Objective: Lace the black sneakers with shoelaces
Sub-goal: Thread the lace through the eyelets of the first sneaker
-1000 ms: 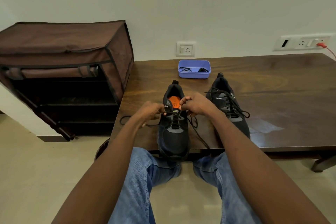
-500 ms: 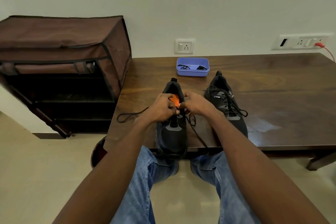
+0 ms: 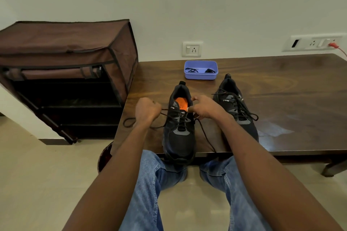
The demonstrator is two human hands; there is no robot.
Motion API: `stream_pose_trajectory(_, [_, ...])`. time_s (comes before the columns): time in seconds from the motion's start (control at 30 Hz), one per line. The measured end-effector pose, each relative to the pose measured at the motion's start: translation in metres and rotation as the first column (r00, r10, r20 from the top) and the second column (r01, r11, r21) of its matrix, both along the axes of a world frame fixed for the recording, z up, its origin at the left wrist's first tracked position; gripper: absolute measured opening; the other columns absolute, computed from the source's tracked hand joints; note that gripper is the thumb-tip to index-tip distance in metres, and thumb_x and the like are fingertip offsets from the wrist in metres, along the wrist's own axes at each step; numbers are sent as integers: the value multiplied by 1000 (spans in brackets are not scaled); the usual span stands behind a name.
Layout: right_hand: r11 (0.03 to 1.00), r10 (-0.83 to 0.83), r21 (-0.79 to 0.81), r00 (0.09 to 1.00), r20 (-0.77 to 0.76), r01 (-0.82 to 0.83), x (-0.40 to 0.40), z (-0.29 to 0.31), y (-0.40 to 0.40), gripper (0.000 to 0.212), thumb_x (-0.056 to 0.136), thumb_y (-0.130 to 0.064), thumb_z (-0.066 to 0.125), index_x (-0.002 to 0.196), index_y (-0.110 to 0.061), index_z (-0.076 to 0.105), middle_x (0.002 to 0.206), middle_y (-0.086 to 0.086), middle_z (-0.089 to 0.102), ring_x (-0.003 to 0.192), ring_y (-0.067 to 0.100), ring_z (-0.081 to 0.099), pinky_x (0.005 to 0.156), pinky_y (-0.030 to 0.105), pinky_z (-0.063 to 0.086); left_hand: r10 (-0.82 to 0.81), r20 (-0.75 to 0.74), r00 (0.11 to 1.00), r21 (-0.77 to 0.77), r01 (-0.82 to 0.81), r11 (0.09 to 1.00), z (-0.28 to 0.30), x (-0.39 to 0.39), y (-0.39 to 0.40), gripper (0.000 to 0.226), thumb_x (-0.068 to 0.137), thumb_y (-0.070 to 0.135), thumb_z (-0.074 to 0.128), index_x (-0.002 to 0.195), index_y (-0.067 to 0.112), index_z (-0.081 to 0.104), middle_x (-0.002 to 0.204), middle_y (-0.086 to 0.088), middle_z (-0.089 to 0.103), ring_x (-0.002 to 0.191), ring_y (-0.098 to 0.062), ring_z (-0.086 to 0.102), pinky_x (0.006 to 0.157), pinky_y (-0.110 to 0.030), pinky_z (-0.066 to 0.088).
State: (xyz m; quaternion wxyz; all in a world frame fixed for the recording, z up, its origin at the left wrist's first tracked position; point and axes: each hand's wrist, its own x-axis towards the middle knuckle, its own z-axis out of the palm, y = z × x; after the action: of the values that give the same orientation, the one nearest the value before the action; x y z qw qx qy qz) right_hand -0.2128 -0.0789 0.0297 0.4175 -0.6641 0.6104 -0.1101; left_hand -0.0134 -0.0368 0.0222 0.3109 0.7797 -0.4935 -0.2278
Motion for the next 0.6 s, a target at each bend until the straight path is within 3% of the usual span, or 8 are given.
stream_pose_trajectory(0.03, [1000, 3, -7, 1000, -2, -3, -1, 0, 0, 50, 89, -25, 69, 135, -17, 51, 108, 9, 67, 91, 23, 70, 79, 40, 61, -70, -42, 997, -78, 67, 995, -1, -3, -2, 7, 86, 13, 66, 83, 9, 70, 94, -8, 66, 88, -18, 62, 76, -34, 55])
stream_pose_trajectory(0.1, [1000, 6, -18, 1000, -1, -6, -2, 0, 2, 47, 89, -27, 70, 132, -16, 52, 107, 8, 67, 92, 23, 69, 82, 41, 60, -266, -72, 961, -148, 253, 956, -1, -10, -6, 20, 88, 16, 70, 108, 16, 71, 133, -2, 49, 125, -15, 46, 106, -35, 43])
stream_pose_trajectory(0.2, [999, 4, -31, 1000, -9, -4, -2, -1, 3, 44, 89, -30, 71, 128, -16, 54, 104, 9, 67, 91, 25, 69, 84, 43, 59, -538, 75, 840, -26, 541, 841, -8, -22, -10, 25, 90, 19, 70, 115, 18, 73, 150, -8, 35, 141, -26, 31, 115, -45, 34])
stream_pose_trajectory(0.3, [1000, 5, -27, 1000, -6, -5, -1, -3, 2, 45, 89, -30, 71, 128, -16, 55, 103, 9, 68, 91, 24, 69, 83, 43, 59, -647, 230, 727, 158, 628, 762, -9, -29, -7, 17, 94, 20, 66, 105, 18, 77, 157, -13, 31, 145, -31, 23, 117, -47, 26])
stream_pose_trajectory(0.4, [1000, 6, -22, 1000, -3, -6, -1, -2, 2, 46, 90, -27, 70, 131, -16, 54, 105, 9, 68, 92, 24, 70, 83, 42, 60, -610, 71, 789, 85, 605, 792, -3, -31, -5, 16, 92, 12, 67, 79, 17, 74, 148, -9, 48, 131, -18, 45, 98, -28, 42])
stream_pose_trajectory(0.47, [1000, 10, -18, 1000, 0, -10, 0, -1, 2, 51, 89, -26, 70, 136, -17, 51, 107, 9, 68, 92, 24, 69, 83, 42, 60, -531, -102, 841, 33, 537, 843, 4, -28, -3, 16, 90, 8, 67, 76, 13, 73, 142, -6, 53, 121, -14, 51, 89, -23, 43])
stream_pose_trajectory(0.53, [1000, 7, -14, 1000, 2, -7, -1, 1, 2, 50, 89, -25, 71, 134, -17, 52, 106, 9, 68, 93, 24, 69, 83, 41, 60, -361, -276, 891, -26, 369, 929, 10, -20, -3, 10, 88, 3, 66, 82, 4, 73, 131, -3, 58, 118, -17, 54, 97, -32, 44])
stream_pose_trajectory(0.6, [1000, -1, 1, 1000, 10, 1, -3, 1, 1, 44, 89, -23, 70, 129, -16, 55, 107, 9, 69, 93, 25, 70, 85, 42, 60, -92, -393, 915, -69, 71, 995, 16, -9, -4, 12, 87, 4, 67, 76, 10, 70, 102, 1, 65, 100, -19, 57, 87, -35, 47])
